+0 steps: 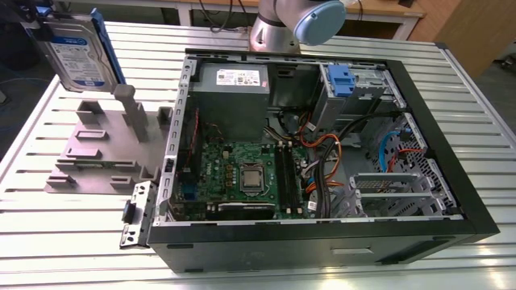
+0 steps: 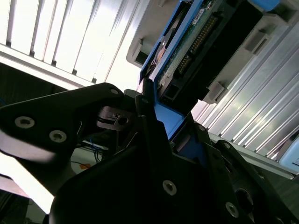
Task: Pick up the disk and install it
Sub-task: 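Pick up the disk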
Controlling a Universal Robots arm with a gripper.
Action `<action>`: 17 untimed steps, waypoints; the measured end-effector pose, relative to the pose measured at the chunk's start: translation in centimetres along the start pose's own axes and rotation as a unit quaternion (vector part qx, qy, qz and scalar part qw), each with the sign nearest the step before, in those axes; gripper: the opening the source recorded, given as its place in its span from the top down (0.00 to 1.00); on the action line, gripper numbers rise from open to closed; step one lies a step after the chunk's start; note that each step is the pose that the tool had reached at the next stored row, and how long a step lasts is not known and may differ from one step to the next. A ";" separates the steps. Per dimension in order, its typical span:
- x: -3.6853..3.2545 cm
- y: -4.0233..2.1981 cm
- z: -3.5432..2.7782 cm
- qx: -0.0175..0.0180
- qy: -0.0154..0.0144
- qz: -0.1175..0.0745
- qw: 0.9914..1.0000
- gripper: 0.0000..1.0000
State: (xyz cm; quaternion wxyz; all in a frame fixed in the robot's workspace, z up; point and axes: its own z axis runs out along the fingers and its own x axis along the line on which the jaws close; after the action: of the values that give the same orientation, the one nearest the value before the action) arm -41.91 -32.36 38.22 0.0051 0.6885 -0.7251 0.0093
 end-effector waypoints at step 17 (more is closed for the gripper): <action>0.01 -0.01 -0.55 0.000 0.000 0.000 1.000 0.64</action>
State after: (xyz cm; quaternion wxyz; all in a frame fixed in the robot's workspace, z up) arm -41.91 -32.36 38.76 0.0050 0.6885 -0.7251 0.0093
